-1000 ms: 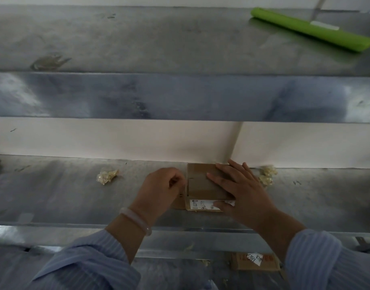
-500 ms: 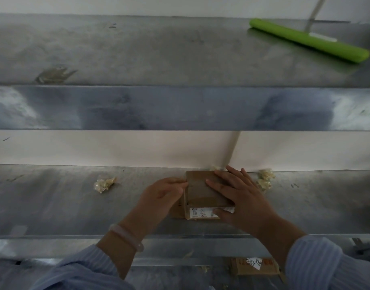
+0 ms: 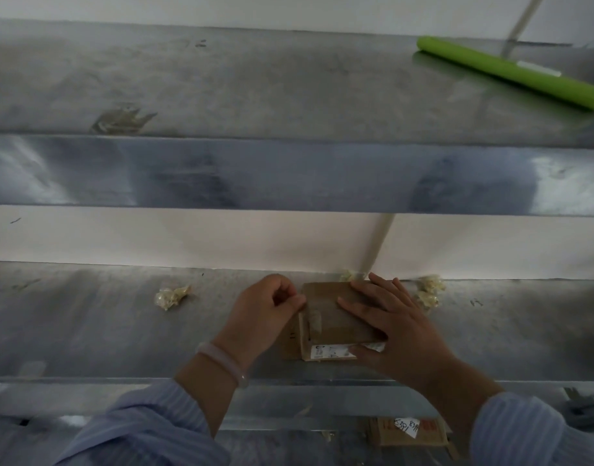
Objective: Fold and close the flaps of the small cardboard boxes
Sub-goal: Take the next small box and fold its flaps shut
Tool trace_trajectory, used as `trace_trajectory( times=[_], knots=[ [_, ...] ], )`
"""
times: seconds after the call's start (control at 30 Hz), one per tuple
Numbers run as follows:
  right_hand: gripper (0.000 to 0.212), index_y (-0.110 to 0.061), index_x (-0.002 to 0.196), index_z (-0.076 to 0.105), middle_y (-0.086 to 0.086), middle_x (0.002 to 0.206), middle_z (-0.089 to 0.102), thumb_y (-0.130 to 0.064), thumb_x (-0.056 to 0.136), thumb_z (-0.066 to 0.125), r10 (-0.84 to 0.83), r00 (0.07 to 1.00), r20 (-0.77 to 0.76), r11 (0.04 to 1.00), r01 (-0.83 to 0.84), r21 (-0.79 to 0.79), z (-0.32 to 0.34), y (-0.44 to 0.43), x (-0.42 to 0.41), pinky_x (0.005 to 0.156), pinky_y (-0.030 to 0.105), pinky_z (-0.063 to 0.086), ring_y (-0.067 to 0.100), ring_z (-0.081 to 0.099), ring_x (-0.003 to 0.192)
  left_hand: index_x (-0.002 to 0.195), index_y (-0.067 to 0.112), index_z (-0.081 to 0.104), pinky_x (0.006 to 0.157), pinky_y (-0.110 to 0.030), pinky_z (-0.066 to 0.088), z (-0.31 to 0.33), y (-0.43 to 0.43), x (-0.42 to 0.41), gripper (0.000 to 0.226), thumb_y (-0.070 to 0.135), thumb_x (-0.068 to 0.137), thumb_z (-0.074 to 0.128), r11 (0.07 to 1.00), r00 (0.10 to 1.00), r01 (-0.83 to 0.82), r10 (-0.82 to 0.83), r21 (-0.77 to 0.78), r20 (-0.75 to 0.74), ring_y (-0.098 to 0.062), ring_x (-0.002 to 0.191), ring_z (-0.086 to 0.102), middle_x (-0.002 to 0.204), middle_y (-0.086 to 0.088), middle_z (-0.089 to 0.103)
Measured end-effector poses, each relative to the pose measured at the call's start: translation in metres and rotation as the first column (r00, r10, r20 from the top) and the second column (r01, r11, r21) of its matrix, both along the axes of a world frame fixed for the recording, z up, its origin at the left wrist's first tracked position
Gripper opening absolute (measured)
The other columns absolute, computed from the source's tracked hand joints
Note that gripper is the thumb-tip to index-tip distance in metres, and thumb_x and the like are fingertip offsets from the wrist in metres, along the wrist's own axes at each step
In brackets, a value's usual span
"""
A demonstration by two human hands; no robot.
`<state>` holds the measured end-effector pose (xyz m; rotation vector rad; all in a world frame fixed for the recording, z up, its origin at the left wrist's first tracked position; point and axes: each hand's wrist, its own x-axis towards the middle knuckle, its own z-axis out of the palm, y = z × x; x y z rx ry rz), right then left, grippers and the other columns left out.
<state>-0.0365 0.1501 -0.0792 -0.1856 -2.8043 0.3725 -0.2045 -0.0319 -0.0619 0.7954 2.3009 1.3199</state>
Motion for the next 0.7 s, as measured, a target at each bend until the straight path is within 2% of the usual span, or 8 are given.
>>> trace_trajectory(
  times=[0.07,0.17,0.27,0.37,0.43,0.53,0.6,0.7],
  knots=[
    [0.072,-0.045,0.138,0.043,-0.01,0.147,0.041,-0.058,0.07,0.062,-0.006,1.0,0.0,1.0,0.006,-0.006,0.0,0.0,-0.001,0.116,0.049,0.023,0.02,0.03,0.141,0.074,0.025,0.066,0.063,-0.018,0.051,0.003,-0.001,0.001,0.014,0.026,0.072,0.08,0.999,0.999,0.041,-0.041,-0.025,-0.005,-0.007,0.068,0.063,0.072,0.004,0.069],
    [0.072,-0.045,0.138,0.044,-0.009,0.147,0.041,-0.058,0.07,0.062,-0.005,1.0,0.006,1.0,0.005,-0.011,0.0,0.0,-0.002,0.116,0.05,0.023,0.02,0.03,0.141,0.076,0.022,0.069,0.06,-0.011,0.047,0.005,-0.003,0.006,0.014,0.026,0.071,0.081,0.996,0.996,0.077,-0.08,-0.055,-0.046,-0.003,0.07,0.063,0.074,0.006,0.069],
    [0.072,-0.045,0.138,0.044,-0.009,0.146,0.042,-0.058,0.07,0.063,-0.003,1.0,0.006,1.0,0.003,-0.016,-0.001,0.0,-0.002,0.116,0.05,0.021,0.021,0.031,0.141,0.077,0.02,0.066,0.063,-0.011,0.042,0.007,-0.003,0.008,0.011,0.026,0.078,0.075,0.984,0.967,0.142,-0.161,-0.11,-0.196,-0.002,0.074,0.059,0.078,0.01,0.064],
    [0.073,-0.046,0.138,0.043,-0.01,0.145,0.042,-0.058,0.069,0.062,-0.011,1.0,0.008,1.0,0.011,-0.023,0.0,0.001,-0.004,0.116,0.05,0.021,0.021,0.032,0.14,0.077,0.018,0.059,0.066,-0.016,0.037,0.008,-0.001,0.011,0.012,0.023,0.084,0.068,0.972,0.924,0.186,-0.222,-0.14,-0.311,-0.007,0.078,0.052,0.081,0.006,0.056],
    [0.073,-0.047,0.138,0.044,-0.011,0.146,0.042,-0.058,0.068,0.062,-0.015,1.0,0.006,0.999,0.016,-0.035,0.0,0.001,-0.005,0.116,0.05,0.02,0.021,0.032,0.14,0.08,0.02,0.058,0.067,-0.016,0.039,0.008,-0.002,0.011,0.01,0.024,0.085,0.067,0.979,0.933,0.177,-0.2,-0.103,-0.298,-0.005,0.078,0.053,0.081,0.008,0.057],
    [0.075,-0.047,0.138,0.042,-0.01,0.146,0.042,-0.059,0.067,0.062,-0.019,1.0,0.007,0.999,0.019,-0.036,-0.002,0.002,-0.005,0.116,0.049,0.02,0.021,0.032,0.14,0.087,0.027,0.064,0.069,-0.007,0.043,0.009,-0.005,0.014,0.012,0.028,0.08,0.073,0.985,0.962,0.169,-0.175,-0.045,-0.21,0.001,0.081,0.058,0.085,0.013,0.062],
    [0.075,-0.048,0.138,0.042,-0.011,0.146,0.042,-0.059,0.066,0.062,-0.019,1.0,0.014,0.999,0.019,-0.035,-0.002,0.002,-0.005,0.116,0.049,0.019,0.021,0.032,0.14,0.085,0.028,0.065,0.071,-0.005,0.041,0.009,-0.004,0.017,0.011,0.026,0.079,0.074,0.983,0.951,0.168,-0.18,-0.071,-0.251,0.001,0.082,0.057,0.087,0.012,0.06],
    [0.074,-0.047,0.137,0.043,-0.009,0.145,0.044,-0.058,0.067,0.062,-0.013,1.0,0.007,0.999,0.013,-0.033,-0.003,0.002,-0.006,0.115,0.051,0.021,0.024,0.033,0.139,0.075,0.029,0.056,0.071,-0.007,0.036,0.01,0.002,0.016,0.018,0.02,0.081,0.071,0.973,0.92,0.193,-0.224,-0.124,-0.323,-0.004,0.081,0.051,0.087,0.007,0.055]
  ],
)
